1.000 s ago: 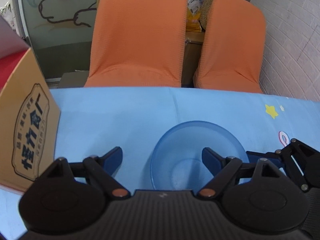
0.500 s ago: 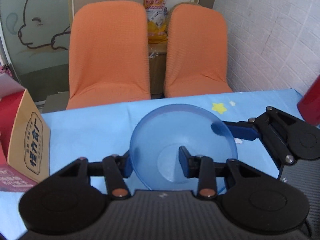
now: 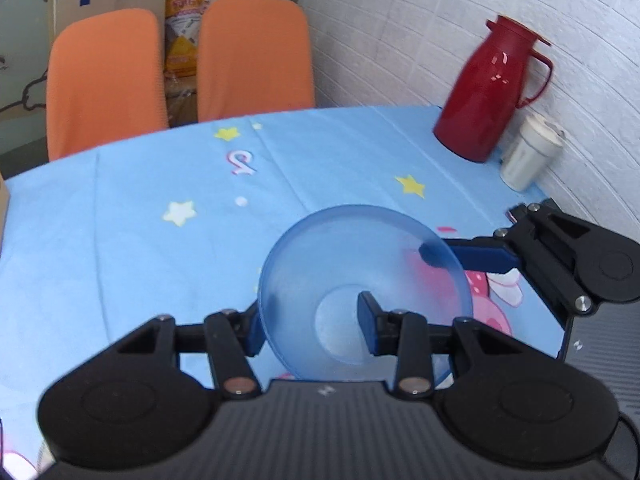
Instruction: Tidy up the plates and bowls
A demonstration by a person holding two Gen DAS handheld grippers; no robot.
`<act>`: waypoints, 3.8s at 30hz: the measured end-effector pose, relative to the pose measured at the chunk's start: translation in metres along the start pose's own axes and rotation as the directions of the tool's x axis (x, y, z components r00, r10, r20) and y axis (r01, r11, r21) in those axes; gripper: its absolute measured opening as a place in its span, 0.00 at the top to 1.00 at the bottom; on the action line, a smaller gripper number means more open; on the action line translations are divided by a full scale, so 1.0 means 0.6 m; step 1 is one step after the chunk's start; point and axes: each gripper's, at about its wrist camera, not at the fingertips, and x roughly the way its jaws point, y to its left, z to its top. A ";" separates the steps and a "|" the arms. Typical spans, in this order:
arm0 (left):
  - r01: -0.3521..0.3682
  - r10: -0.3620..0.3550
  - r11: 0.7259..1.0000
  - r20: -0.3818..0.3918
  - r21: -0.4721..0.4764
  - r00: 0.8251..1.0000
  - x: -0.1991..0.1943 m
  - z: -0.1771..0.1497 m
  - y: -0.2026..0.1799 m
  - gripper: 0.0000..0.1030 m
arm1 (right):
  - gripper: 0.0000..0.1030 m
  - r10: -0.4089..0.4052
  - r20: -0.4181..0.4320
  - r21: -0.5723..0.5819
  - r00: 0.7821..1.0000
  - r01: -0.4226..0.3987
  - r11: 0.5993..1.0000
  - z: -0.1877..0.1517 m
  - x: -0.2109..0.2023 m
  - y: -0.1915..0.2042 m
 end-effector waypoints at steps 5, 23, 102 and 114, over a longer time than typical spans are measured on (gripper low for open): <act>0.006 -0.005 0.999 -0.044 0.036 0.999 0.010 -0.074 -0.051 0.64 | 0.18 -0.001 -0.009 0.058 1.000 0.001 0.998 -0.078 -0.024 0.009; -0.042 0.047 0.993 -0.046 0.110 0.998 0.042 -0.106 -0.072 0.26 | 0.17 0.001 0.011 0.092 1.000 -0.002 0.996 -0.186 -0.040 -0.005; 0.100 -0.014 0.949 -0.278 0.298 0.961 0.137 -0.058 0.012 0.08 | 0.14 -0.184 -0.102 0.483 0.978 0.210 0.850 -0.226 0.039 -0.002; 0.131 -0.053 0.947 -0.258 0.294 0.965 0.115 -0.065 0.002 0.49 | 0.52 -0.119 -0.058 0.455 0.991 0.133 0.880 -0.230 0.021 -0.003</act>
